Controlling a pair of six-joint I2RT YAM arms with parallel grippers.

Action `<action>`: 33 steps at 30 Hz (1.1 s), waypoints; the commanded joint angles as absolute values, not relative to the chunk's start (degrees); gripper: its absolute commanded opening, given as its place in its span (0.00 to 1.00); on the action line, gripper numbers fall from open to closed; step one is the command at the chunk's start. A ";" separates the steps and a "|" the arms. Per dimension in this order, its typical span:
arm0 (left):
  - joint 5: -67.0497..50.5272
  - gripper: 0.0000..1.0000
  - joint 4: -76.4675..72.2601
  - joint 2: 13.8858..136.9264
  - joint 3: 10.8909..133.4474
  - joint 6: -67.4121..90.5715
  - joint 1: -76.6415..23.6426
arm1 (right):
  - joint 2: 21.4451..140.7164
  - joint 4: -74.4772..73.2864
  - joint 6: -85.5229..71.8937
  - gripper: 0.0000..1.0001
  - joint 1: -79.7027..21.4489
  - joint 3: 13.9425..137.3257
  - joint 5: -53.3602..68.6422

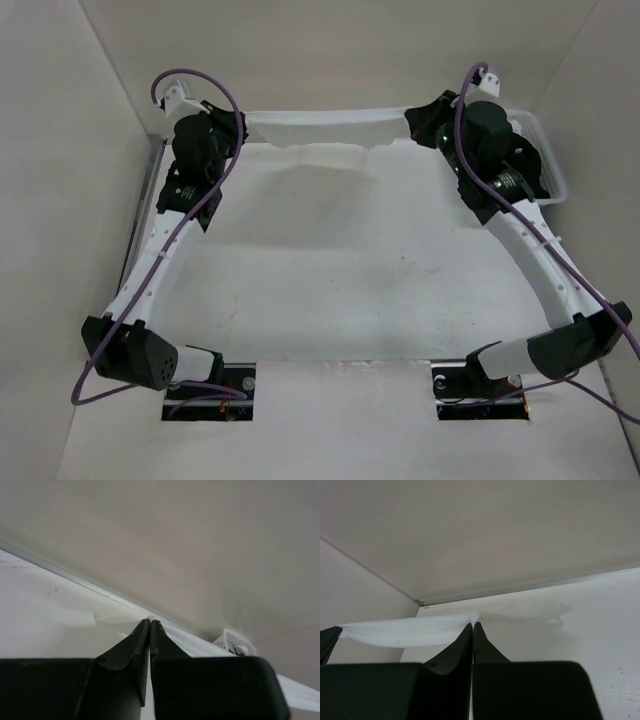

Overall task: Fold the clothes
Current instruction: Flatten the tank top out, then fold the tank top

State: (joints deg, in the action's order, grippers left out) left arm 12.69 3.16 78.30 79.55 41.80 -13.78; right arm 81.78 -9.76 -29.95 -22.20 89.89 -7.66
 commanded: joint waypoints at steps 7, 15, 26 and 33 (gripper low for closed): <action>11.25 0.02 -4.56 67.51 57.34 42.80 -15.07 | 71.11 -1.50 -34.10 0.01 -22.72 65.42 -7.29; 10.11 0.02 -7.91 58.02 30.97 44.21 -13.67 | 67.77 5.44 -39.19 0.00 -25.70 41.34 -8.00; 5.98 0.02 12.72 37.10 15.03 49.22 -14.81 | 54.77 1.95 -53.95 0.00 -40.37 16.27 -8.96; 7.03 0.02 18.28 29.01 16.25 54.32 -14.81 | 47.02 -5.62 -55.12 0.01 -45.66 19.67 -10.11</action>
